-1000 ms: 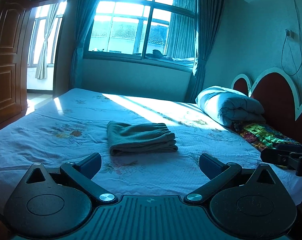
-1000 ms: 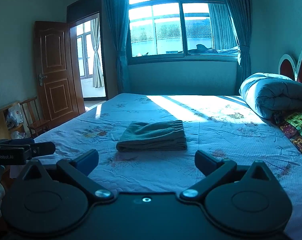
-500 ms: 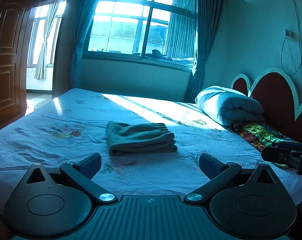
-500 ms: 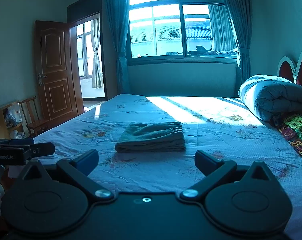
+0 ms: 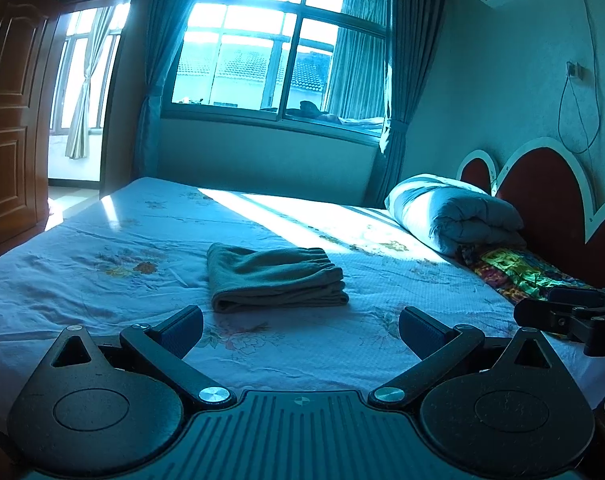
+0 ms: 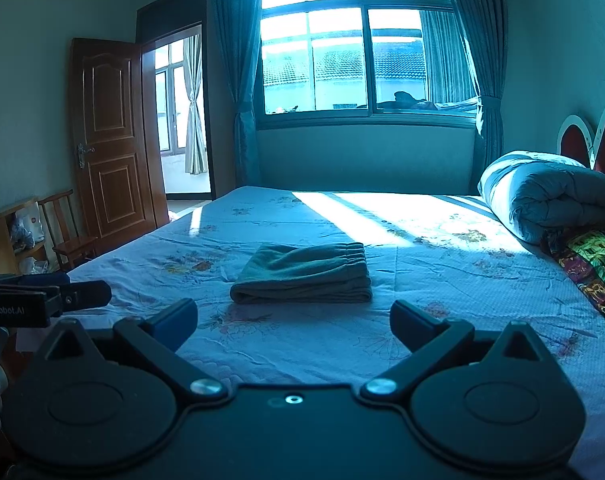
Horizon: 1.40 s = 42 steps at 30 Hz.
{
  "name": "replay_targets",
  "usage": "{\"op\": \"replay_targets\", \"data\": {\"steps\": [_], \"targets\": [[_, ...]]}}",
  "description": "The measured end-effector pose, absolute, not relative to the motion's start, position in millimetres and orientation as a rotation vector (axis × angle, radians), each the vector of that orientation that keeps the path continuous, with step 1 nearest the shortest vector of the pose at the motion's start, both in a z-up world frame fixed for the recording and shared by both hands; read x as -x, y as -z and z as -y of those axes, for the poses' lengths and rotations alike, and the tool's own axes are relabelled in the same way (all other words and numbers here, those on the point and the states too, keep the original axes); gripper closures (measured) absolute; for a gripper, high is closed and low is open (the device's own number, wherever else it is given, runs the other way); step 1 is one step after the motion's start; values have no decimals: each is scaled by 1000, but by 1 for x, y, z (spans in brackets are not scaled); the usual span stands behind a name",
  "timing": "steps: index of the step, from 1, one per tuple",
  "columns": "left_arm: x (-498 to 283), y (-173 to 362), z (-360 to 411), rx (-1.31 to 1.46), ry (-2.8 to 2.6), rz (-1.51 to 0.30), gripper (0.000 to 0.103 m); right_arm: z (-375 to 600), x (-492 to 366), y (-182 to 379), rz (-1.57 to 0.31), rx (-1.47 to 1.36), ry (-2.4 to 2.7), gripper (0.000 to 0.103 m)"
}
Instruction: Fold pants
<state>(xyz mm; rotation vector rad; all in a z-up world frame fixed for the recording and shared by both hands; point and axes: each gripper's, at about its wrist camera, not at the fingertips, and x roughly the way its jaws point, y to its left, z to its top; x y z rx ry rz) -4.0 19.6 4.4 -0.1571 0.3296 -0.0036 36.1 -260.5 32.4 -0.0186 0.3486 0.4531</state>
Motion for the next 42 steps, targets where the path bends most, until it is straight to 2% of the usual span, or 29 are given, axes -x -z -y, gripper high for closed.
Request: {"op": "replay_targets", "data": {"steps": [42], "targets": [[7, -8, -15, 151, 21, -330, 0, 261, -36, -33, -350, 22, -453, 6]]}}
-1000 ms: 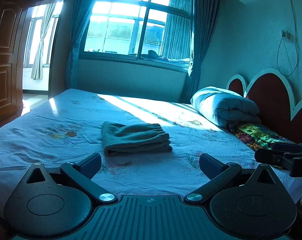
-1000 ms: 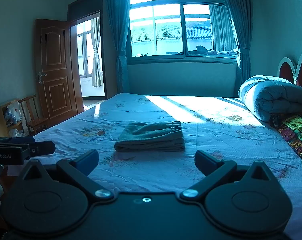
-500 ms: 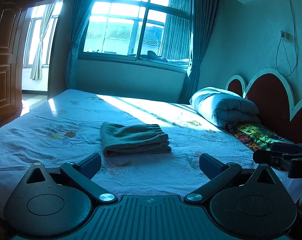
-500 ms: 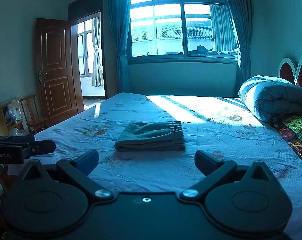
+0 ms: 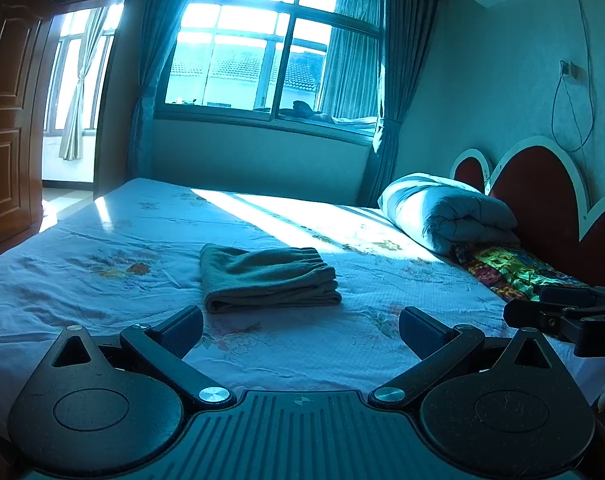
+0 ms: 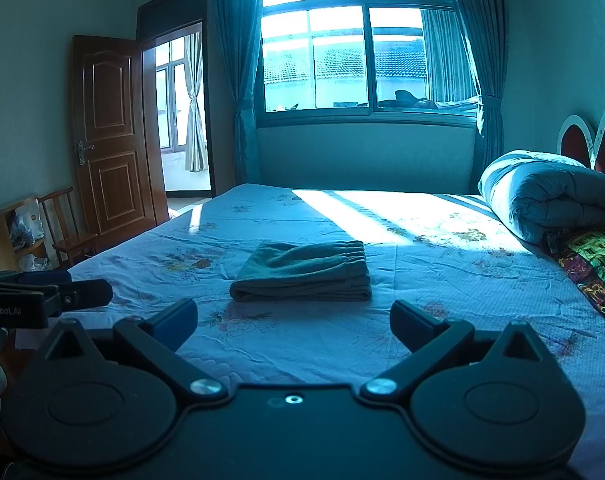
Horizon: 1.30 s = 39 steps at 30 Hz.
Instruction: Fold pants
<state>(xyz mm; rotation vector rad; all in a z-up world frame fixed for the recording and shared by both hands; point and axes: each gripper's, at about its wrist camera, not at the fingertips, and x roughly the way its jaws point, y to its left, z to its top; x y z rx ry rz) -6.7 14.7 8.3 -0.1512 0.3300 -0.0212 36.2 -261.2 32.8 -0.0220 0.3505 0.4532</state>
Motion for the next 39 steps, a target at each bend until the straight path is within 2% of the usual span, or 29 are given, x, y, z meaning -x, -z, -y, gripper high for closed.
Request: {"op": "replay_targets", "data": {"steps": [39], "targets": [[11, -10, -13, 149, 36, -277, 0, 266, -37, -30, -346, 24, -458, 6]]}}
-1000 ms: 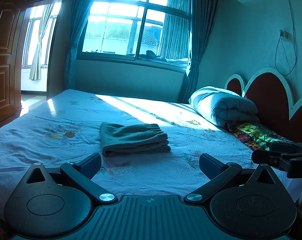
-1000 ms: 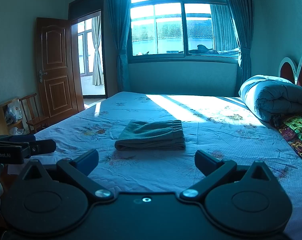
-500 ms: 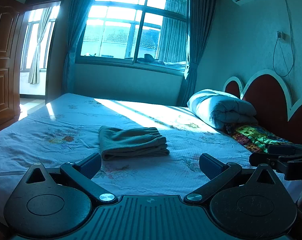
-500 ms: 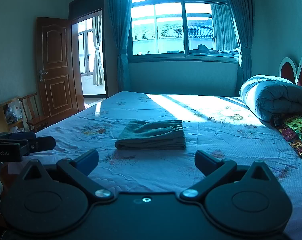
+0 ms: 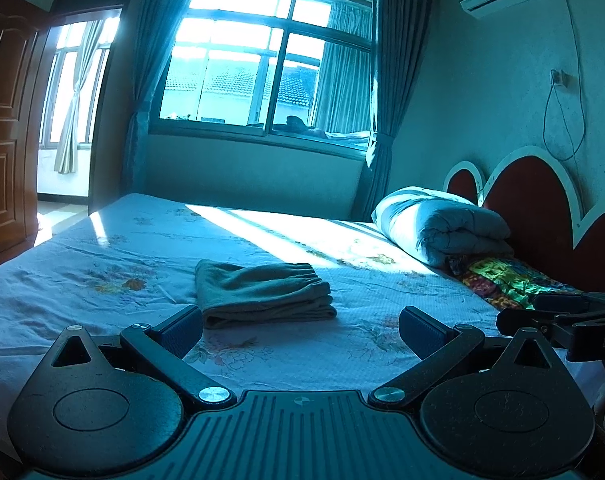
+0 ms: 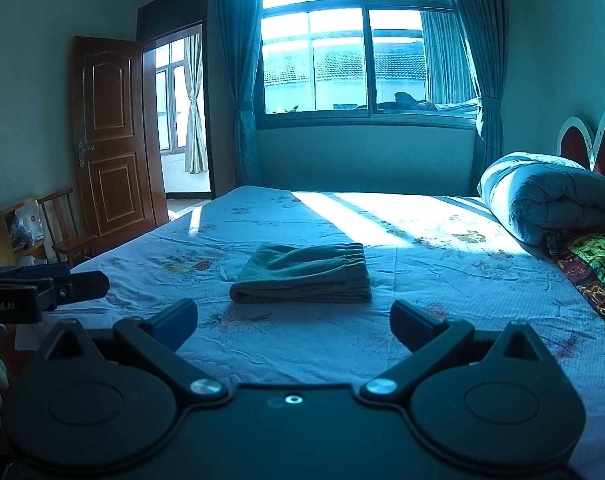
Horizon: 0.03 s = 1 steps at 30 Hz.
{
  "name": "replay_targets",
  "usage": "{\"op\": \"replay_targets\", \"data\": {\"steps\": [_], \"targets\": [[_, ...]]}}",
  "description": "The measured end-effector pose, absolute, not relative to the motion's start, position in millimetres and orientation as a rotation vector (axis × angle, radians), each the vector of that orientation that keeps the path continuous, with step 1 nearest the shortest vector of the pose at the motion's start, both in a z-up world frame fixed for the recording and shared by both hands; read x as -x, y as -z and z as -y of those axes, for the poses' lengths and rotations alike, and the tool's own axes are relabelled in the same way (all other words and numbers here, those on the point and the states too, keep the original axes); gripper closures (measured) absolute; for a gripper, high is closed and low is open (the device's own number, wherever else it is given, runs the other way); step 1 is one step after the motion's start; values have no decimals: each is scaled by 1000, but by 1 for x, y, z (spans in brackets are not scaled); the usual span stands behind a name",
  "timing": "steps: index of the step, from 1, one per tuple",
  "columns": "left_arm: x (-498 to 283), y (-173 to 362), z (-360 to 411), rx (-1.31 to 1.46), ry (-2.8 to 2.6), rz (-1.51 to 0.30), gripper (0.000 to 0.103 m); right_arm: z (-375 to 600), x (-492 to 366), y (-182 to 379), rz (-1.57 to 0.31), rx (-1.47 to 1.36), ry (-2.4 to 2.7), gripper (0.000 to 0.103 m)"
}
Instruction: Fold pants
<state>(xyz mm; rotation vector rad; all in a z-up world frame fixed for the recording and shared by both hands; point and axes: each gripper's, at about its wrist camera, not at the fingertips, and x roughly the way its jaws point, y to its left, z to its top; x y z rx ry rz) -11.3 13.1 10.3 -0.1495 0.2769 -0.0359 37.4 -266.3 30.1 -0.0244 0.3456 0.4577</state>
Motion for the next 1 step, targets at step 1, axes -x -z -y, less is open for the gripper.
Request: {"op": "replay_targets", "data": {"steps": [1], "targets": [[11, -10, -13, 147, 40, -280, 0, 266, -38, -30, -346, 25, -458, 6]]}}
